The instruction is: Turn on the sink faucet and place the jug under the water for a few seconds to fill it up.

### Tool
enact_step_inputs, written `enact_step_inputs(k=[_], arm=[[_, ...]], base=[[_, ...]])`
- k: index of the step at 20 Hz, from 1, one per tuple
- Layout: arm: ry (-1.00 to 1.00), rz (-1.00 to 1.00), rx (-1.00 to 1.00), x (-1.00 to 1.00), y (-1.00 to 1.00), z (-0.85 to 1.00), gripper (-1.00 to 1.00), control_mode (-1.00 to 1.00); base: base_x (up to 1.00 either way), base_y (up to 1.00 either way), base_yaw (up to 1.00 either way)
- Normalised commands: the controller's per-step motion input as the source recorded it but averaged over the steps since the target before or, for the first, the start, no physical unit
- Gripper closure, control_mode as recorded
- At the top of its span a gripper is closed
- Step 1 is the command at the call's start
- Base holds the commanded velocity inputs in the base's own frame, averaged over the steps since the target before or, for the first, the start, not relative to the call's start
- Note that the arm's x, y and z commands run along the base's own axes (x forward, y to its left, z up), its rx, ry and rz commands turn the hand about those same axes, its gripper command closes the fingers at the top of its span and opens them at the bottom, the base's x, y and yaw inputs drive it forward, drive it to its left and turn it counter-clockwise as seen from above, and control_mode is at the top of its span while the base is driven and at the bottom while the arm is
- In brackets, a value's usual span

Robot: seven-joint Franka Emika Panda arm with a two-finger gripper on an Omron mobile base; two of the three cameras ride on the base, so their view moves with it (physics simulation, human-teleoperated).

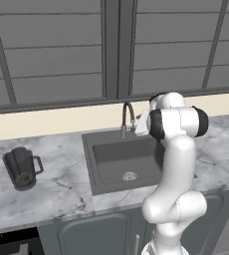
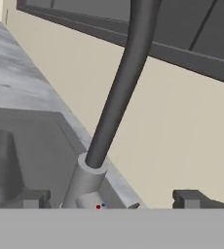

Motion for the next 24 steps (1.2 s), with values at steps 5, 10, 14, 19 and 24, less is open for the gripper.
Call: enact_step_inputs(k=[5, 10, 14, 19, 24], arm=[[0.00, 0.03, 0.00, 0.23, 0.00, -0.15, -1.00, -1.00], [0.00, 0.04, 0.00, 0.16, 0.00, -0.06, -1.00, -1.00], [0.00, 0.04, 0.00, 0.17, 0.00, -0.06, -1.00, -1.00], [0.00, 0.02, 0.00, 0.20, 0.00, -0.20, -1.00, -1.00], [0.00, 0.02, 0.00, 0.25, 0.00, -0.31, -1.00, -1.00]], base=[[0.00, 0.00, 0.00], [0.00, 0.00, 0.00], [0.00, 0.00, 0.00], [0.00, 0.00, 0.00], [0.00, 0.00, 0.00]])
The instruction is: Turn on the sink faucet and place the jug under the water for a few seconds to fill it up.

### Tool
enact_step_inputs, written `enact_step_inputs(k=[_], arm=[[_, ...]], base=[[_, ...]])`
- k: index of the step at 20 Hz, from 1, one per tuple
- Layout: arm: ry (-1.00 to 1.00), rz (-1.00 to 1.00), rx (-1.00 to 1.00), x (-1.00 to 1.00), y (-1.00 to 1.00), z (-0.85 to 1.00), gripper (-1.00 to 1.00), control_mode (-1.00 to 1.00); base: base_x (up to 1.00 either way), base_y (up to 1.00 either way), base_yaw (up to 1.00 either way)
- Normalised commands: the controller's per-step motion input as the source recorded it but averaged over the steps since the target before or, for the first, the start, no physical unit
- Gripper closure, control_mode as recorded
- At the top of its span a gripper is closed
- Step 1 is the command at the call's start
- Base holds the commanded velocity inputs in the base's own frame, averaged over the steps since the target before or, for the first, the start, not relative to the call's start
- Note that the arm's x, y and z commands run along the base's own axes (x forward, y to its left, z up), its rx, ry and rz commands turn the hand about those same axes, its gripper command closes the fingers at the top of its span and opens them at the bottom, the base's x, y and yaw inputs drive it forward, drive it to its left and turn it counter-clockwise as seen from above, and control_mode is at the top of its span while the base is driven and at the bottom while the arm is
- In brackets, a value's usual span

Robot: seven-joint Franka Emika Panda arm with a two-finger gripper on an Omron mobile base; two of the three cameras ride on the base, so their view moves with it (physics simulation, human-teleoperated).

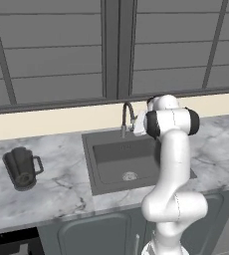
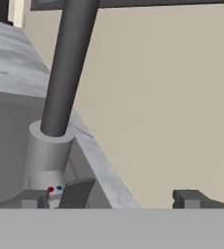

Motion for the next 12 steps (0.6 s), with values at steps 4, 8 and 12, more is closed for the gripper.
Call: enact_step_inputs(k=[4, 8, 12], arm=[[0.00, 0.00, 0.00, 0.25, 0.00, -0.21, -1.00, -1.00], [0.00, 0.00, 0.00, 0.20, 0.10, -0.12, -1.00, -1.00], [0.00, 0.00, 0.00, 0.18, 0.24, -0.04, -1.00, -1.00]], base=[[0.00, 0.00, 0.00], [0.00, 0.00, 0.00], [0.00, 0.00, 0.00]])
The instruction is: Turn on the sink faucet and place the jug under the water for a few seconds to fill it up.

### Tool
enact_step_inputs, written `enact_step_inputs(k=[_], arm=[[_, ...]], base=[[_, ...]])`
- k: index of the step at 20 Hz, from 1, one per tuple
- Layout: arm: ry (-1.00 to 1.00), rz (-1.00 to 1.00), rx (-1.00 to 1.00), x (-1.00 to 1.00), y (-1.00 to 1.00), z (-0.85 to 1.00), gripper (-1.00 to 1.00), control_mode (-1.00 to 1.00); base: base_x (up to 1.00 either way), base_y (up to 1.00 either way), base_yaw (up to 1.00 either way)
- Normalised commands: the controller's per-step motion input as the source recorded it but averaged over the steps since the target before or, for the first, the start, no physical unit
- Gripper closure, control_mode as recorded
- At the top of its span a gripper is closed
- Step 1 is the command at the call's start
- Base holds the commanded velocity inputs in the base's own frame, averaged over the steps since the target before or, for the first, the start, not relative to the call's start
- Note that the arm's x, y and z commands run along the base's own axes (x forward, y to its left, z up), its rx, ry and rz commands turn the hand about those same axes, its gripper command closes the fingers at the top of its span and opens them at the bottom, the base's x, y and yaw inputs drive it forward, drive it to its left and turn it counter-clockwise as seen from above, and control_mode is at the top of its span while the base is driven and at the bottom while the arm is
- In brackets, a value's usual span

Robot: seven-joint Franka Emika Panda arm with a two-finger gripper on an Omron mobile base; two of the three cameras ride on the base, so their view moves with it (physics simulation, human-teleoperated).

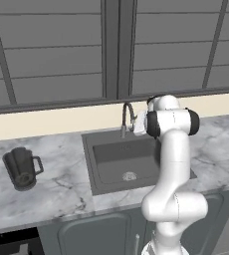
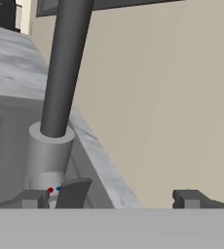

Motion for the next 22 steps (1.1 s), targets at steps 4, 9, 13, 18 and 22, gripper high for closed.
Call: enact_step_inputs(k=[4, 9, 13, 18, 22], arm=[[0.00, 0.00, 0.00, 0.19, 0.18, -0.01, -1.00, -1.00], [0.00, 0.00, 0.00, 0.02, 0.29, 0.00, -1.00, -1.00], [0.00, 0.00, 0.00, 0.00, 0.27, -0.01, -1.00, -1.00], [0.00, 0.00, 0.00, 0.00, 0.20, -0.05, -1.00, -1.00], [0.00, 0.00, 0.00, -0.23, 0.16, 0.00, -1.00, -1.00]], base=[[0.00, 0.00, 0.00], [0.00, 0.00, 0.00], [0.00, 0.00, 0.00], [0.00, 0.00, 0.00], [0.00, 0.00, 0.00]])
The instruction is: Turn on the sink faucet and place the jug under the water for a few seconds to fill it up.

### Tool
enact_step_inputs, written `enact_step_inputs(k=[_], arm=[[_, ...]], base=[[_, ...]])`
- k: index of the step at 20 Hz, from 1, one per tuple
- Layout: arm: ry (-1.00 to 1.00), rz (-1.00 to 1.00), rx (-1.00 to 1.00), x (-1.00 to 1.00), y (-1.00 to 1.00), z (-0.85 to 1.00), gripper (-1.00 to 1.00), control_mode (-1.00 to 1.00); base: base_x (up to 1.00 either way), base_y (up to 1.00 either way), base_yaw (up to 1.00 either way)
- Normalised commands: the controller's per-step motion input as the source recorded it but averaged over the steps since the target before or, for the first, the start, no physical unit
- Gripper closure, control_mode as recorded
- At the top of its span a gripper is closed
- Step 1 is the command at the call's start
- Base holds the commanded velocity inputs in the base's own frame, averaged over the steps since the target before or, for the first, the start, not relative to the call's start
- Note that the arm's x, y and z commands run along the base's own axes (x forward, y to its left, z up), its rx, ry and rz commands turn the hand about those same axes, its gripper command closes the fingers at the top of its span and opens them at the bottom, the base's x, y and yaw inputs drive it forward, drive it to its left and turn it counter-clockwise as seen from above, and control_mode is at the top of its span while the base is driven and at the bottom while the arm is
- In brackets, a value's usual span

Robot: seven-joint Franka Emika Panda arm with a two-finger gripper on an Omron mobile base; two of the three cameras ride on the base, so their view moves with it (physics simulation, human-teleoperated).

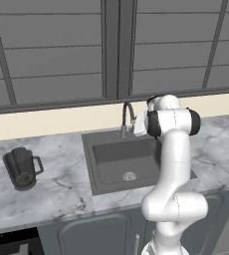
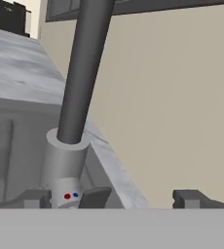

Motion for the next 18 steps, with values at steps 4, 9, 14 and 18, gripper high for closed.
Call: enact_step_inputs(k=[4, 9, 14, 18], arm=[[0.00, 0.00, 0.00, -0.16, 0.20, -0.05, -1.00, -1.00], [0.00, 0.00, 0.00, 0.00, 0.25, -0.07, -1.00, -1.00], [0.04, 0.00, 0.00, 0.01, 0.31, -0.12, 1.00, -1.00], [0.01, 0.00, 0.00, 0.08, 0.14, -0.01, 1.00, -1.00]], base=[[0.00, 0.00, 0.00], [0.00, 0.00, 0.00], [0.00, 0.00, 0.00], [0.00, 0.00, 0.00]])
